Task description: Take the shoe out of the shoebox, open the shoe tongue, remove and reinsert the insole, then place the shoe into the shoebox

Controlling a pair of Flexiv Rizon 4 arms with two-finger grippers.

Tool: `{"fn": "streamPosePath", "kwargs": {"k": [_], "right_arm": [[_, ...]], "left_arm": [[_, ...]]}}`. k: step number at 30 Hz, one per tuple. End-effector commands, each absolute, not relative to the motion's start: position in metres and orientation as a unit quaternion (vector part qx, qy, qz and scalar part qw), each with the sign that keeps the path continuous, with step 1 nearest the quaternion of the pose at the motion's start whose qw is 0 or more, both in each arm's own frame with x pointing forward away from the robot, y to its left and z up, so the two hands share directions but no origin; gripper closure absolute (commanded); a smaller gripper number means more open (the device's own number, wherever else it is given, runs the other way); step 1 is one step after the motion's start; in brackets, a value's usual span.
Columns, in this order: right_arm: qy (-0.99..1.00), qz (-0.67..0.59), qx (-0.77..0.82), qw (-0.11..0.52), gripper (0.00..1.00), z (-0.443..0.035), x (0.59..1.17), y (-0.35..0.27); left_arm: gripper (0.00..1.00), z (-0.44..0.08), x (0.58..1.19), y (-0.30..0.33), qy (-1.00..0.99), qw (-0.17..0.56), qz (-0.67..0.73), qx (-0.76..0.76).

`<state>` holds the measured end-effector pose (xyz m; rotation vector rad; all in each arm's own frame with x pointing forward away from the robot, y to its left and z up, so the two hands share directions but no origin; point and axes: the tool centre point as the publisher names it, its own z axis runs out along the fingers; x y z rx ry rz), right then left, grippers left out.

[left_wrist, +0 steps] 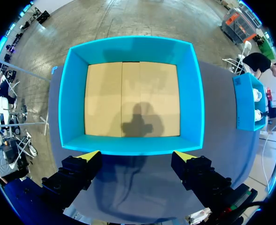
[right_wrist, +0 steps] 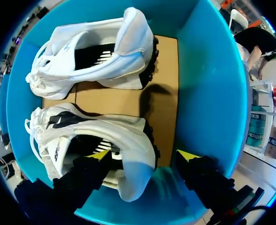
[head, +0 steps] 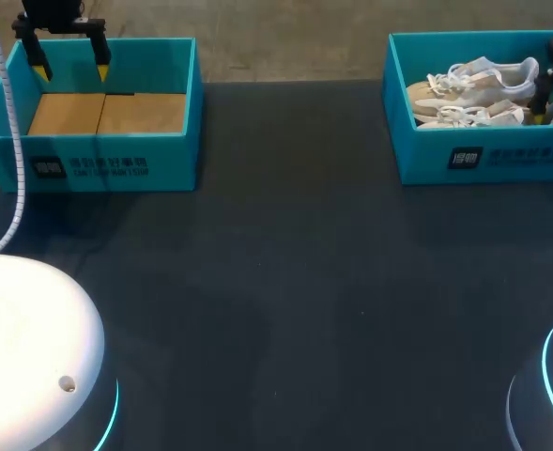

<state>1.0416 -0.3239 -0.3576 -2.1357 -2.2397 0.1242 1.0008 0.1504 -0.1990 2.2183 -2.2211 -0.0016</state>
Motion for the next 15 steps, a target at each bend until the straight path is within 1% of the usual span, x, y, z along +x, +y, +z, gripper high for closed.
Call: {"fn": "streamPosePath", "kwargs": {"k": [1,3,4,8,11,14,15], "right_arm": [[-0.722,0.034,-0.69,0.026,0.14,-0.3633,1.0441,-0.3252],[-0.72,0.028,-0.693,0.031,0.17,-0.3651,1.0435,-0.3267],[-0.719,0.026,-0.694,0.033,0.22,-0.3659,1.0432,-0.3272],[-0.717,0.026,-0.695,0.036,0.22,-0.3693,1.042,-0.3279],[-0.715,0.025,-0.697,0.038,0.26,-0.3709,1.0415,-0.3286],[-0.715,0.025,-0.698,0.039,0.21,-0.3725,1.0404,-0.3279],[-0.715,0.025,-0.697,0.039,0.22,-0.3732,1.0403,-0.3275]], "left_arm": [[0.0,-0.1992,1.0005,0.1503,-0.707,0.001,-0.001,0.707],[0.0,-0.1992,1.0005,0.1503,-0.707,0.001,-0.001,0.707],[0.0,-0.1992,1.0005,0.1503,-0.707,0.001,-0.001,0.707],[0.0,-0.1992,1.0005,0.1503,-0.707,0.001,-0.001,0.707],[0.0,-0.1992,1.0005,0.1503,-0.707,0.001,-0.001,0.707],[0.0,-0.1992,1.0005,0.1503,-0.707,0.001,-0.001,0.707],[0.0,-0.1992,1.0005,0.1503,-0.707,0.001,-0.001,0.707]]}}
